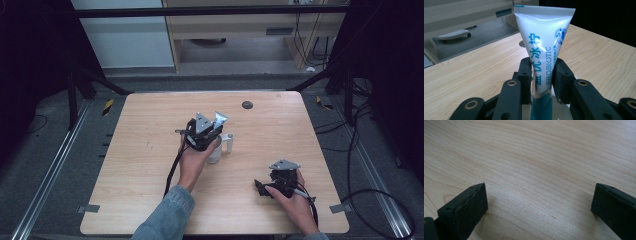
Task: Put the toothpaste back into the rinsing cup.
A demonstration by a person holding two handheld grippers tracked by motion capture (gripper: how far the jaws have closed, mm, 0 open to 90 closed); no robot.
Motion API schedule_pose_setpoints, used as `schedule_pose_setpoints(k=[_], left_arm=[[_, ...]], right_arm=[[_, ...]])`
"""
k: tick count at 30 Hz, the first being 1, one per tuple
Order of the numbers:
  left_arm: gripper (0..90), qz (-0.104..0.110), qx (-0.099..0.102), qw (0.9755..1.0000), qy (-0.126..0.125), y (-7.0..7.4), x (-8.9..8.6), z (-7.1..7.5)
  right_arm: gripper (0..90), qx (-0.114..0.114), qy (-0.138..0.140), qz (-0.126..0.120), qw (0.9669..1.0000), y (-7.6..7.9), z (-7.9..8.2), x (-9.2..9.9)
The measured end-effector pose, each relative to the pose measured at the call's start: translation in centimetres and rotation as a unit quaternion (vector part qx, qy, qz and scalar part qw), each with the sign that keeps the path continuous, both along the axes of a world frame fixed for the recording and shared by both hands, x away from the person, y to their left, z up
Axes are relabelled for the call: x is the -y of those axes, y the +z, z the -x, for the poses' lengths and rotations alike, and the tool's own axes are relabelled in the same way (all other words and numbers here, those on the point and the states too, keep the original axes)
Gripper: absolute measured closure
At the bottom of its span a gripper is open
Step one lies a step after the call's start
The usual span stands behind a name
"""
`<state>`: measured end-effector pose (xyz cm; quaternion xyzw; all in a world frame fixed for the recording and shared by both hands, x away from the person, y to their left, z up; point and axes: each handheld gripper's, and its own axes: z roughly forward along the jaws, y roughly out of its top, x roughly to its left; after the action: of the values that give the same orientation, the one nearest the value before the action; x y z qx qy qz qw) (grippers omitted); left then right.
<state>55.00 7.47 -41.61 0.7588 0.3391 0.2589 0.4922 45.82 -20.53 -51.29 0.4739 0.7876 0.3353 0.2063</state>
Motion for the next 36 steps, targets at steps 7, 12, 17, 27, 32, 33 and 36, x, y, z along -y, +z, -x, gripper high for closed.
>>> schedule_pose_setpoints(k=[7, 12, 17, 27, 32, 33, 36], left_arm=[[67.0, -0.008, 0.009, 0.9999, 0.001, 0.2, 0.0, 0.3], [62.9, -0.011, 0.011, 0.9999, 0.001, 0.2, -0.1, 0.4], [54.0, -0.032, 0.016, 0.9994, 0.000, 0.2, -0.2, 0.7], [32.8, -0.028, -0.004, 0.9994, -0.020, 0.6, -0.4, 1.3], [15.5, -0.039, -0.003, 0.9992, -0.013, 0.8, -0.3, 1.7], [13.5, -0.039, -0.003, 0.9992, -0.013, 0.8, -0.3, 1.7], [10.8, -0.037, -0.010, 0.9991, -0.020, 1.0, -0.3, 2.0]], right_arm=[[0.6, 0.000, 0.000, 0.000, 1.0000, 0.0, 0.0, 0.0], [0.6, 0.000, 0.000, 0.000, 1.0000, 0.0, 0.0, 0.0], [0.6, 0.000, 0.000, -0.001, 1.0000, 0.0, 0.0, 0.0], [0.6, 0.000, 0.000, 0.000, 1.0000, 0.0, 0.0, 0.0], [0.6, 0.000, 0.000, 0.000, 1.0000, 0.0, 0.0, 0.0], [0.6, 0.000, 0.000, -0.001, 1.0000, 0.0, 0.0, 0.0], [0.6, 0.000, 0.000, 0.000, 1.0000, 0.0, 0.0, 0.0]])
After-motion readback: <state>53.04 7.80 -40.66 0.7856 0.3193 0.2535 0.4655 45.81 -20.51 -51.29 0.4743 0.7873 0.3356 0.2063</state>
